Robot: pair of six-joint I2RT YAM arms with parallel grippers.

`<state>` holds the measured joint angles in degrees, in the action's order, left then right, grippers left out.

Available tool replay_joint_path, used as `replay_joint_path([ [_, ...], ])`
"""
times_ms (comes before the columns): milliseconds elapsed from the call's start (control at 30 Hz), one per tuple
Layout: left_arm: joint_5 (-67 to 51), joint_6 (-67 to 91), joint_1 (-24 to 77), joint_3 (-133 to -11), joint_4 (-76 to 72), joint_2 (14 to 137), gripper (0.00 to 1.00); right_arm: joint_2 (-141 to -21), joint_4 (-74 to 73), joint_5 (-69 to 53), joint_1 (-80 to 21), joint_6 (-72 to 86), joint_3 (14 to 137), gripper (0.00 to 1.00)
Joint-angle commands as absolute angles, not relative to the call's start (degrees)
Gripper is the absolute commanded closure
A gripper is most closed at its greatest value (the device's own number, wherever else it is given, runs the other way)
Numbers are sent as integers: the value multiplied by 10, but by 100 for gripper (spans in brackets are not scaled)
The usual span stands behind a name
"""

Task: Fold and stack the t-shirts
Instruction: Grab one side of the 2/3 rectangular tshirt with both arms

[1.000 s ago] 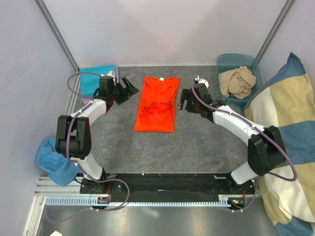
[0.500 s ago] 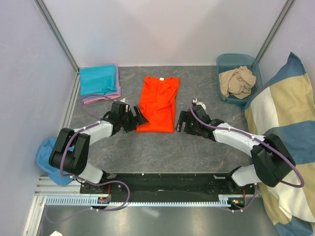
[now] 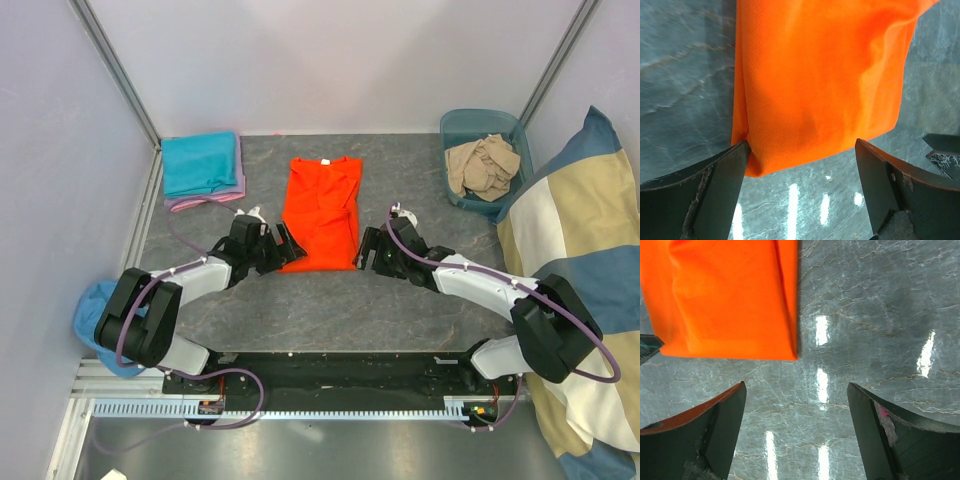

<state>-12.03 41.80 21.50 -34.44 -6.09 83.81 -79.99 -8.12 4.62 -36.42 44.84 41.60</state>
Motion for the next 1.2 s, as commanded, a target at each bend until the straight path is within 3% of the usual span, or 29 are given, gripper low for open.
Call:
replay_joint_path([
  [0,-102,444,238,-313,-45,847,4,-798,-62,54,-368,454,414,9],
  [200,-99,455,272,-310,-41,847,4,-790,-68,65,-368,452,405,9],
  [533,-8,440,272,-309,66,722,3,-827,-76,94,-367,406,438,8],
  [867,-2,447,272,-293,74,695,3,-870,-44,55,-366,404,442,9],
  [1167,16,450,272,-283,61,732,12,-911,-17,14,-365,402,448,14],
])
